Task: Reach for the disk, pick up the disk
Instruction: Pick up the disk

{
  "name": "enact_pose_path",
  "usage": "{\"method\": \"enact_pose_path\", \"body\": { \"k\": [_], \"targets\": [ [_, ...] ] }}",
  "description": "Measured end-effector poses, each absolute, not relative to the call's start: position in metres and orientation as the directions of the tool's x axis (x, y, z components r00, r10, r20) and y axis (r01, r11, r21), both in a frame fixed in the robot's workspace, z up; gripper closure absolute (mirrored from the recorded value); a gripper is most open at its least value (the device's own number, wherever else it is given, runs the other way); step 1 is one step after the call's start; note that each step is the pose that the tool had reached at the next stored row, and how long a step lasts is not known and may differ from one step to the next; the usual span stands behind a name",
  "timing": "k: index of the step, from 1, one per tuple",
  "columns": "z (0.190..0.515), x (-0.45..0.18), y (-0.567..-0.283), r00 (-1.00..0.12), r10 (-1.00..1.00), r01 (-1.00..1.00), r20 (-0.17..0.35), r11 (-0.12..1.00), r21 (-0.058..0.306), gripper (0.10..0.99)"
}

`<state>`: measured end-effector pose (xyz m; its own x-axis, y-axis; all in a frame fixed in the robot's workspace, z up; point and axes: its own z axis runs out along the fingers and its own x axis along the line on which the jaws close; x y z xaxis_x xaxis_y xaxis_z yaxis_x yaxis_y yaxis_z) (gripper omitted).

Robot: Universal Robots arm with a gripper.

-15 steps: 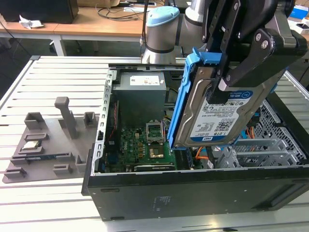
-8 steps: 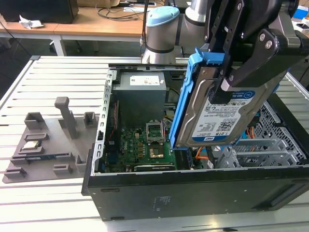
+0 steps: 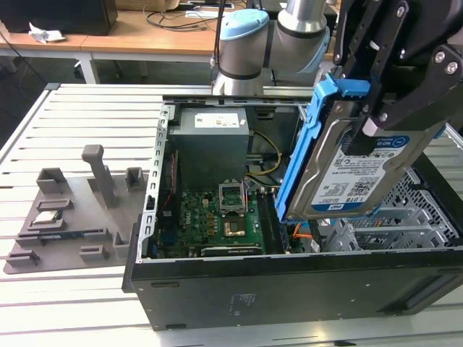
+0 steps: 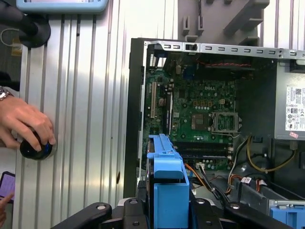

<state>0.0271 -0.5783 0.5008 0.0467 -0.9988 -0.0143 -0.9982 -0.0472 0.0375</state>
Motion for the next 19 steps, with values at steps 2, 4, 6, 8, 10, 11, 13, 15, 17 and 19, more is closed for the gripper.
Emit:
{"method": "enact_pose_path", "body": {
  "k": [2, 4, 6, 8, 10, 11, 13, 15, 17, 19],
  "targets": [
    [0.501, 0.031, -0.578, 0.047, -0.999, -0.998, -0.014, -0.047, 0.038, 0.718],
    [0.501, 0.039, -0.578, 0.047, -0.999, -0.998, -0.014, -0.047, 0.038, 0.718],
    [0.501, 0.045, -0.578, 0.047, -0.999, -0.998, -0.014, -0.047, 0.038, 0.718],
    [0.501, 0.051, -0.578, 0.047, -0.999, -0.998, -0.014, -0.047, 0.038, 0.718],
    [0.501, 0.058, -0.578, 0.047, -0.999, -0.998, -0.013, -0.047, 0.038, 0.718],
    [0.501, 0.061, -0.578, 0.047, -0.999, -0.998, -0.013, -0.047, 0.038, 0.718],
    [0.501, 0.066, -0.578, 0.047, -0.999, -0.998, -0.013, -0.047, 0.038, 0.718],
    [0.501, 0.071, -0.578, 0.047, -0.999, -0.998, -0.013, -0.047, 0.038, 0.718],
    [0.501, 0.077, -0.578, 0.047, -0.999, -0.998, -0.013, -0.047, 0.038, 0.718],
    [0.501, 0.084, -0.578, 0.047, -0.999, -0.998, -0.013, -0.047, 0.038, 0.718]
  ]
}}
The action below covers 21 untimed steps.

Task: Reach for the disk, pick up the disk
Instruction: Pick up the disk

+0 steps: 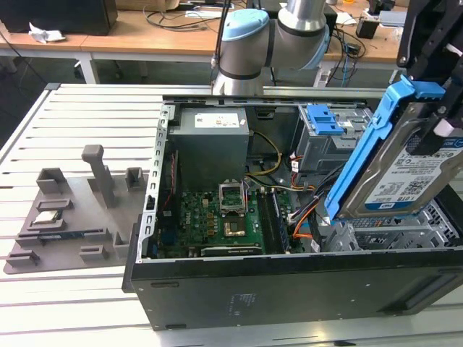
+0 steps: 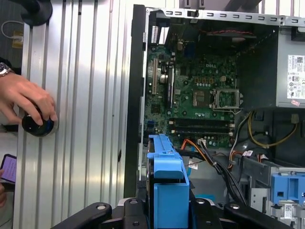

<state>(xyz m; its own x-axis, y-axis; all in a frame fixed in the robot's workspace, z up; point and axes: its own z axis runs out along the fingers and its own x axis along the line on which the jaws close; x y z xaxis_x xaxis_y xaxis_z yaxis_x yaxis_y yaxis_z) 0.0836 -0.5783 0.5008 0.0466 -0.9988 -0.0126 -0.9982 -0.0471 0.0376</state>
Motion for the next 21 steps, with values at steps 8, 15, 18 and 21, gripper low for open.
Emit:
{"method": "enact_pose_path", "body": {
  "k": [8, 15, 18, 21],
  "targets": [
    [0.501, 0.128, -0.578, 0.047, -0.999, -0.998, -0.012, -0.047, 0.038, 0.718],
    [0.498, 0.137, -0.578, 0.047, -0.999, -0.998, -0.008, -0.047, 0.038, 0.718],
    [0.497, 0.138, -0.578, 0.047, -0.999, -0.998, -0.008, -0.047, 0.038, 0.718],
    [0.497, 0.14, -0.578, 0.047, -0.999, -0.998, -0.008, -0.047, 0.038, 0.718]
  ]
}}
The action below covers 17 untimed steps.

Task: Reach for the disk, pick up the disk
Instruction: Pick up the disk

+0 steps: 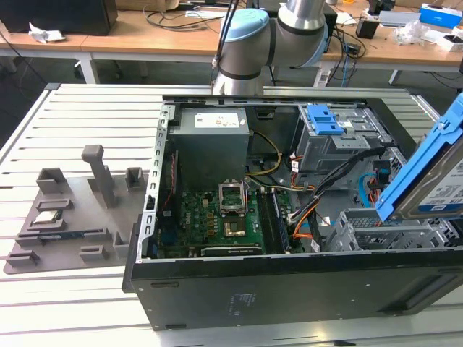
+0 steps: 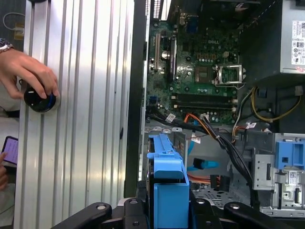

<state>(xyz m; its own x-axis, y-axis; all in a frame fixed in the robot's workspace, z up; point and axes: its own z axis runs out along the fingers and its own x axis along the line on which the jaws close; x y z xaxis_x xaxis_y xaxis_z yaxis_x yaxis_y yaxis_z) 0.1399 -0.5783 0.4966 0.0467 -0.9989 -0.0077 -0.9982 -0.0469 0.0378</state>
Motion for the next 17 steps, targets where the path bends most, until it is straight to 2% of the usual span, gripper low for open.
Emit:
{"method": "enact_pose_path", "body": {
  "k": [17],
  "targets": [
    [0.4882, 0.1464, -0.5778, 0.047, -0.999, -0.998, -0.007, -0.047, 0.038, 0.718]
  ]
}}
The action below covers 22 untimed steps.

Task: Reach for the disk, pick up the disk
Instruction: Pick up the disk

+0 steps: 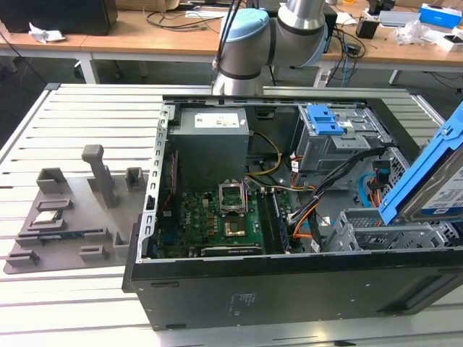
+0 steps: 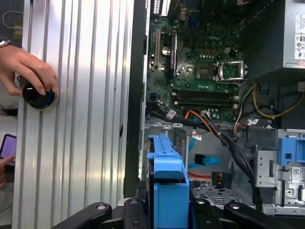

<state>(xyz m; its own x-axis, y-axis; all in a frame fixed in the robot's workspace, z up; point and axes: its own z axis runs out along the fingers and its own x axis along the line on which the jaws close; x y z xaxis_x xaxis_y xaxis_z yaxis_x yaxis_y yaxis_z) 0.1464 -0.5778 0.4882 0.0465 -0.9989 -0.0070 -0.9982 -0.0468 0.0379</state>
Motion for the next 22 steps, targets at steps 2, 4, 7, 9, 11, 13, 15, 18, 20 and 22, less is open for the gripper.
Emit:
{"method": "enact_pose_path", "body": {
  "k": [2, 4, 7, 9, 11, 13, 15, 18, 20, 22],
  "targets": [
    [0.485, 0.146, -0.574, 0.046, -0.999, -0.998, -0.007, -0.046, 0.038, 0.718],
    [0.482, 0.146, -0.568, 0.043, -0.999, -0.998, -0.007, -0.044, 0.038, 0.718],
    [0.48, 0.146, -0.564, 0.037, -0.999, -0.999, -0.007, -0.037, 0.038, 0.718],
    [0.476, 0.146, -0.562, 0.029, -1.0, -0.999, -0.007, -0.03, 0.038, 0.718],
    [0.474, 0.146, -0.561, 0.022, -1.0, -0.999, -0.007, -0.023, 0.038, 0.718],
    [0.47, 0.146, -0.558, 0.01, -1.0, -0.999, -0.007, -0.01, 0.038, 0.718],
    [0.467, 0.144, -0.555, 0.001, -1.0, -0.999, -0.007, -0.002, 0.038, 0.718],
    [0.465, 0.143, -0.549, 0.001, -1.0, -0.999, -0.007, -0.001, 0.038, 0.718],
    [0.462, 0.142, -0.547, 0.001, -1.0, -0.999, -0.007, -0.001, 0.038, 0.718],
    [0.461, 0.142, -0.547, 0.001, -1.0, -0.999, -0.007, -0.001, 0.038, 0.718]
  ]
}}
